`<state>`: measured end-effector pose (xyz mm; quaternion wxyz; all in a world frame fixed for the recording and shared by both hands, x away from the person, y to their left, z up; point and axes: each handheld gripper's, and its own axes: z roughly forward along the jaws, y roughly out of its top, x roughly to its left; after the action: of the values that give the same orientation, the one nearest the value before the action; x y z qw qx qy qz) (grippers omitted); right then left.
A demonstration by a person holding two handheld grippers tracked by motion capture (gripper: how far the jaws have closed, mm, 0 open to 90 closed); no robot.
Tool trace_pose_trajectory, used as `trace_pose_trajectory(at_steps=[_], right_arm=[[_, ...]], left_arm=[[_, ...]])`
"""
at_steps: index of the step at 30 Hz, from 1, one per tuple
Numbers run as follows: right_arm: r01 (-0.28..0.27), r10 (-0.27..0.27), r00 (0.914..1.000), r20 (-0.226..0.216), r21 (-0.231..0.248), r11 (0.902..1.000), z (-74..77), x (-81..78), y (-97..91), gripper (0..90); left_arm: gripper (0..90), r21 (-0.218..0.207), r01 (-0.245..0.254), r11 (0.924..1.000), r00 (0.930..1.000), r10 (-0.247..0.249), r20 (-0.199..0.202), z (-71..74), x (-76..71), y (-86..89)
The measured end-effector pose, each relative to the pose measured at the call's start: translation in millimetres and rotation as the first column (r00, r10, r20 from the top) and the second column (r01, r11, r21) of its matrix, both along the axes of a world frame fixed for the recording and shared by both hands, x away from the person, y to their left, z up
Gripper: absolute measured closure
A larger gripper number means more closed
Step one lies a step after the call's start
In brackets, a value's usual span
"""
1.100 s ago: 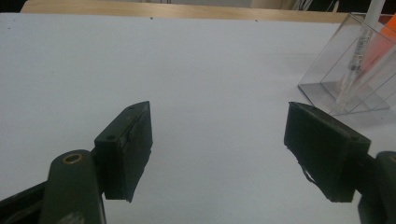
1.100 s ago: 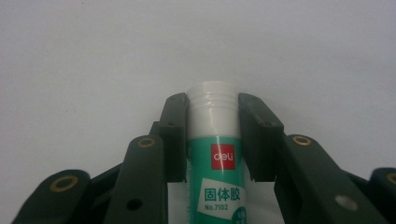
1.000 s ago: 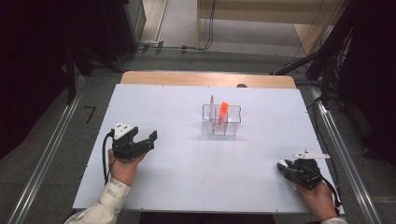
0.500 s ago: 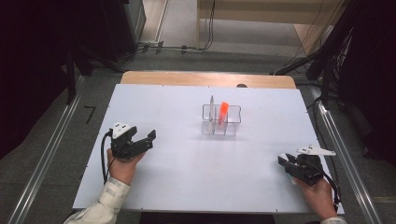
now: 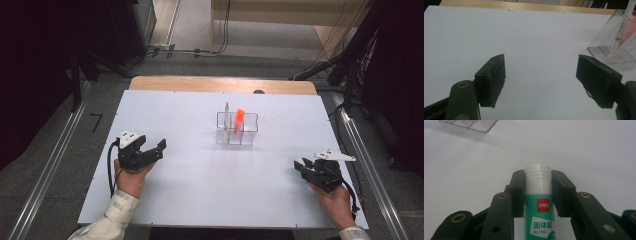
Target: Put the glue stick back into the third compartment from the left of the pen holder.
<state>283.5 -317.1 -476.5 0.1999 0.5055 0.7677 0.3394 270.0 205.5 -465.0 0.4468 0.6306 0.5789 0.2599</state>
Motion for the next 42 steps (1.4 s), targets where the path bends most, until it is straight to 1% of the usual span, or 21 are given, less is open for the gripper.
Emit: trace_pose_trajectory(at_steps=[5,7,10,14,19,24,30,35,42], right_arm=[[-0.001,0.001,1.0,0.009,0.014,0.9999,3.3,4.1,2.7,63.1],[-0.006,0.005,0.9998,0.017,0.015,0.9999,5.4,5.8,6.5,63.1],[-0.015,0.013,0.9993,0.035,0.034,0.9993,10.3,9.5,13.2,63.1],[-0.032,0.029,0.9981,0.054,0.052,0.9981,17.3,16.6,25.8,63.1],[-0.055,0.049,0.9955,0.081,0.071,0.996,25.2,26.8,39.6,63.1],[-0.061,0.051,0.9934,0.102,0.099,0.9932,34.2,37.1,50.5,63.1],[-0.082,0.064,0.9887,0.135,0.133,0.9878,47.2,47.2,68.3,63.1],[-0.09,0.065,0.9871,0.146,0.166,0.982,55.1,56.2,83.6,63.1],[-0.096,0.069,0.9848,0.16,0.172,0.9803,64.1,71.9,102.4,63.1]], left_arm=[[23.9,0.0,-0.004,1.0,1.0,0.004,-0.004,-0.5,1.1,0.3],[23.9,0.0,-0.002,1.0,1.0,0.002,-0.004,-0.8,1.4,0.8],[23.9,-0.003,-0.007,1.0,1.0,0.007,-0.005,-0.7,1.6,1.7],[23.9,-0.002,-0.007,1.0,1.0,0.007,-0.001,-0.3,1.3,2.9],[23.9,0.008,-0.004,1.0,1.0,0.004,-0.008,-2.8,3.0,2.1],[23.8,0.011,-0.014,0.9998,0.9998,0.014,-0.011,-4.1,4.4,3.0],[23.9,0.018,-0.014,0.9997,0.9998,0.014,-0.014,-4.8,4.8,1.9],[23.8,0.017,-0.014,0.9998,0.9998,0.014,-0.015,-5.2,4.6,2.6],[23.9,0.013,-0.014,0.9998,0.9998,0.014,-0.014,-4.9,5.4,3.3]])
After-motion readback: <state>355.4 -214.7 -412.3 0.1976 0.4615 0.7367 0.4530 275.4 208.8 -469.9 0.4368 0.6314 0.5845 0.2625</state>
